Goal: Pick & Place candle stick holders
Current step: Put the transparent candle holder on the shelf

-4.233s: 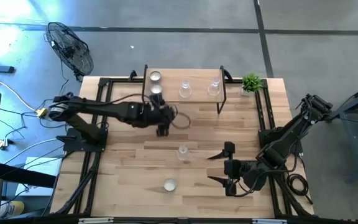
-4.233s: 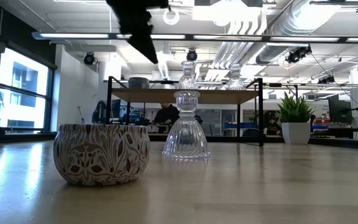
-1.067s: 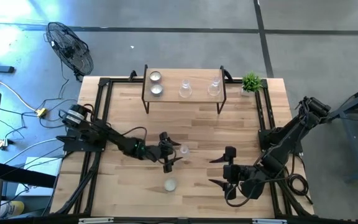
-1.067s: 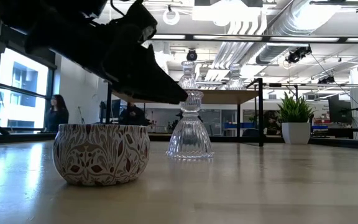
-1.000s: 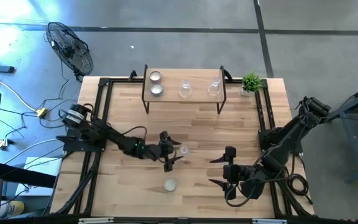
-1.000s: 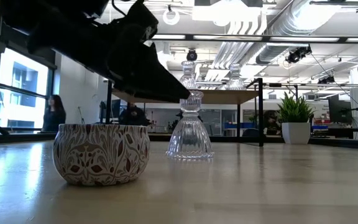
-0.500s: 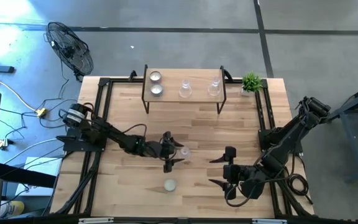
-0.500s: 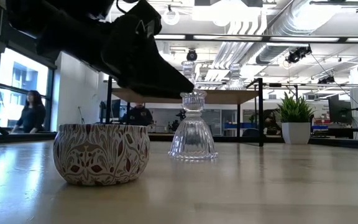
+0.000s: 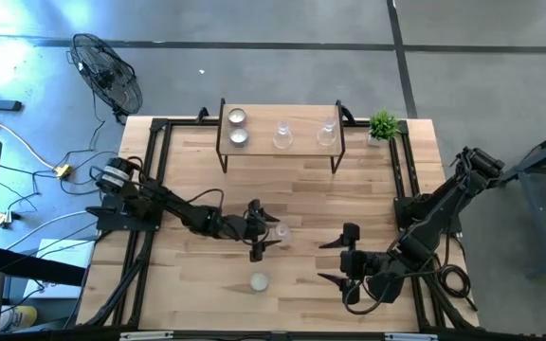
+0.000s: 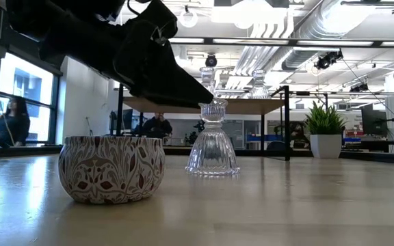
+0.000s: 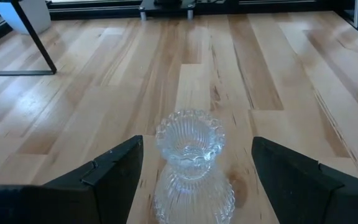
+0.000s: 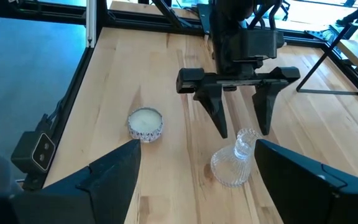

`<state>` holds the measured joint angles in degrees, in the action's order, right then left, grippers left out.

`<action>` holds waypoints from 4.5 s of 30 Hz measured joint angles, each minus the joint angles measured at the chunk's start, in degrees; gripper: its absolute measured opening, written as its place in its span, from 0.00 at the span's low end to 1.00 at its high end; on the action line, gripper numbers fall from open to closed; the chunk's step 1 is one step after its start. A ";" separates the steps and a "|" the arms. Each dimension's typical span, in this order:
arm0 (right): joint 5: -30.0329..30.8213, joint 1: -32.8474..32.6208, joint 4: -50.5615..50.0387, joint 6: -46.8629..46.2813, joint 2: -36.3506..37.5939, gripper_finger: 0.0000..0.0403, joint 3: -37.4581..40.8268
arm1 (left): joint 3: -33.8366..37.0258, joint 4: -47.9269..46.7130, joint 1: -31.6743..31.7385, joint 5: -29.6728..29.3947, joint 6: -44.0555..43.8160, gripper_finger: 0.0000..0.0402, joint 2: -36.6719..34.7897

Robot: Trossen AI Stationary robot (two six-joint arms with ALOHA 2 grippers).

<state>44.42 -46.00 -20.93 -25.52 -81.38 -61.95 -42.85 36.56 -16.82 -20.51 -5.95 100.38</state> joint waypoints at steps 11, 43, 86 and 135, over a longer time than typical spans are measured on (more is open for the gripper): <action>-0.02 0.33 0.22 -0.06 0.00 0.77 0.00 | 0.00 0.54 1.97 2.35 -0.29 0.73 0.00; -0.26 0.66 1.05 0.02 0.00 0.77 0.00 | -0.23 3.14 2.60 7.50 -0.29 0.73 2.18; -2.19 0.66 1.42 0.02 0.00 0.77 0.00 | -4.17 2.87 2.60 1.85 2.69 0.34 7.23; 3.82 0.65 -1.91 -2.51 0.00 0.77 -0.01 | -6.08 11.29 0.66 17.14 1.20 0.34 -6.38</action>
<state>48.24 -45.35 -22.84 -28.03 -81.38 -61.97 -48.93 47.84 -16.16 -3.37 -4.75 94.00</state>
